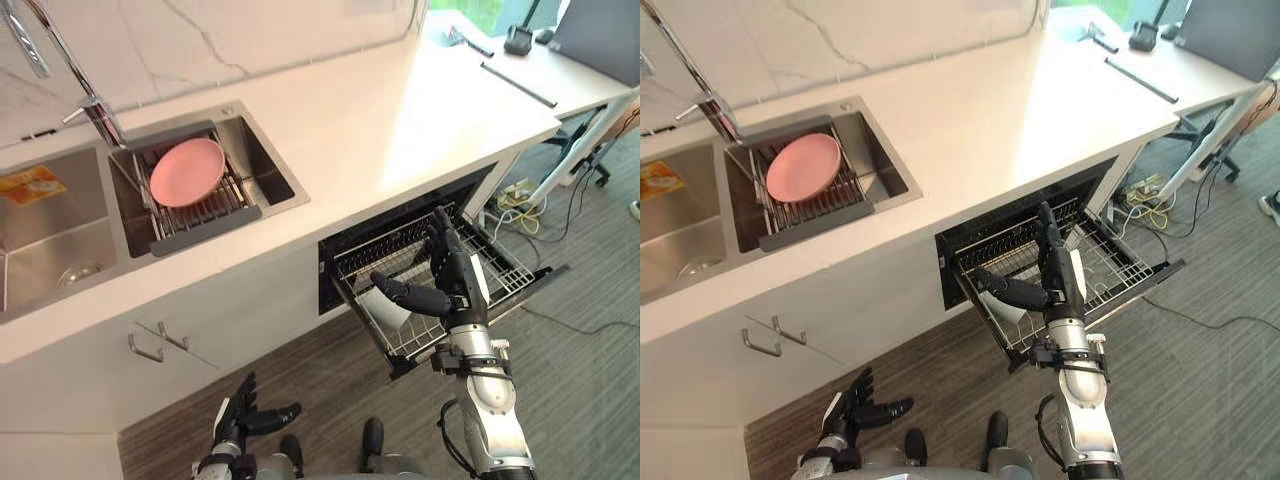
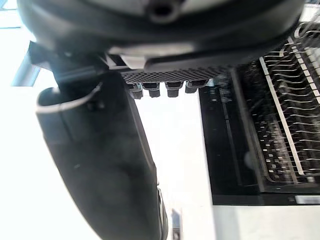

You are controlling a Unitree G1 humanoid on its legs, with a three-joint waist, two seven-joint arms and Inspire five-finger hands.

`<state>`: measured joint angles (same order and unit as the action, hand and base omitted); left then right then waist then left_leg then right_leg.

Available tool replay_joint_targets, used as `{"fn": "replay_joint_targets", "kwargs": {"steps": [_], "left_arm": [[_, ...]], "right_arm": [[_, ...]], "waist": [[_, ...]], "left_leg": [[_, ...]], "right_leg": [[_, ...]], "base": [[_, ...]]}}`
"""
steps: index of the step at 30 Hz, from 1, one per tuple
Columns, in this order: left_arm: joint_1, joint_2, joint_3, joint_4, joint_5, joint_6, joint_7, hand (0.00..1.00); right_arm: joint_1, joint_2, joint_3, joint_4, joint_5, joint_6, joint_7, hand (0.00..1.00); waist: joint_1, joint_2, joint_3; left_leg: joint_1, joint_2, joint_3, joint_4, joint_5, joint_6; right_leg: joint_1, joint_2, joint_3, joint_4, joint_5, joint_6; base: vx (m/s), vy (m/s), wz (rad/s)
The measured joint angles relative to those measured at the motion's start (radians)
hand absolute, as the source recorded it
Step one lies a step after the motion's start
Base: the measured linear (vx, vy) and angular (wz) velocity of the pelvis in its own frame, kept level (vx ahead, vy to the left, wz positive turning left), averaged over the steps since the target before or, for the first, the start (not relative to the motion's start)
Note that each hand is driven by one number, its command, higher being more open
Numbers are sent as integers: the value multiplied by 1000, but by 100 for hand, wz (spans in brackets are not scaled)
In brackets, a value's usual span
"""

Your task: Walk over to the sink, pick up the cup, carry it to the dishwasher, place the cup inside the dishwasher, then close the dishwasher door

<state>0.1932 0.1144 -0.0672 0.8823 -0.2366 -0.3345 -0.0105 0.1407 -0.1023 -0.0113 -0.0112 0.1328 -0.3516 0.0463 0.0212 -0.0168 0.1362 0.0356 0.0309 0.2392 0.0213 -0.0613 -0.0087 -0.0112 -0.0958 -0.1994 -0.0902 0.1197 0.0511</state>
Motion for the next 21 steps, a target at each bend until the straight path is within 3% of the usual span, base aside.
{"fn": "replay_joint_targets", "kwargs": {"steps": [10,13,14,16,20,21], "left_arm": [[3,0,1,29,-1,-23,1,100],[5,-11,1,28,-2,-33,-1,100],[10,-18,1,29,-9,-40,-1,100],[10,-19,2,31,-18,-40,-9,100],[9,-20,8,37,-21,-40,-29,100],[9,-24,23,35,-24,-39,-37,100]], "right_arm": [[31,10,25,-13,4,-24,77,100],[45,8,24,-23,5,-24,83,100],[73,2,24,-50,4,-24,84,100],[95,-5,16,-64,4,-24,81,100],[101,-11,-15,-67,4,-24,53,100],[90,-9,-28,-69,4,-24,43,100]], "waist": [[-10,4,-1],[-10,22,6],[-10,41,4],[-13,50,11],[-18,40,17],[-21,37,20]], "left_leg": [[88,2,-12,5,-6,2],[43,24,-35,114,-69,-7],[5,42,-39,182,-109,0],[-12,66,-13,220,-127,-9],[-39,99,67,240,-109,-47],[-90,106,73,322,-127,-24]], "right_leg": [[96,6,-10,5,-16,3],[106,5,-30,38,-51,-1],[86,9,-41,84,-76,-4],[71,5,-57,131,-103,-7],[57,-30,-105,166,-138,0],[60,-56,-123,169,-145,7]], "base": [[0,-2,2],[-84,-20,21],[-60,-6,18],[-23,-8,25],[33,16,50],[8,131,55]]}}
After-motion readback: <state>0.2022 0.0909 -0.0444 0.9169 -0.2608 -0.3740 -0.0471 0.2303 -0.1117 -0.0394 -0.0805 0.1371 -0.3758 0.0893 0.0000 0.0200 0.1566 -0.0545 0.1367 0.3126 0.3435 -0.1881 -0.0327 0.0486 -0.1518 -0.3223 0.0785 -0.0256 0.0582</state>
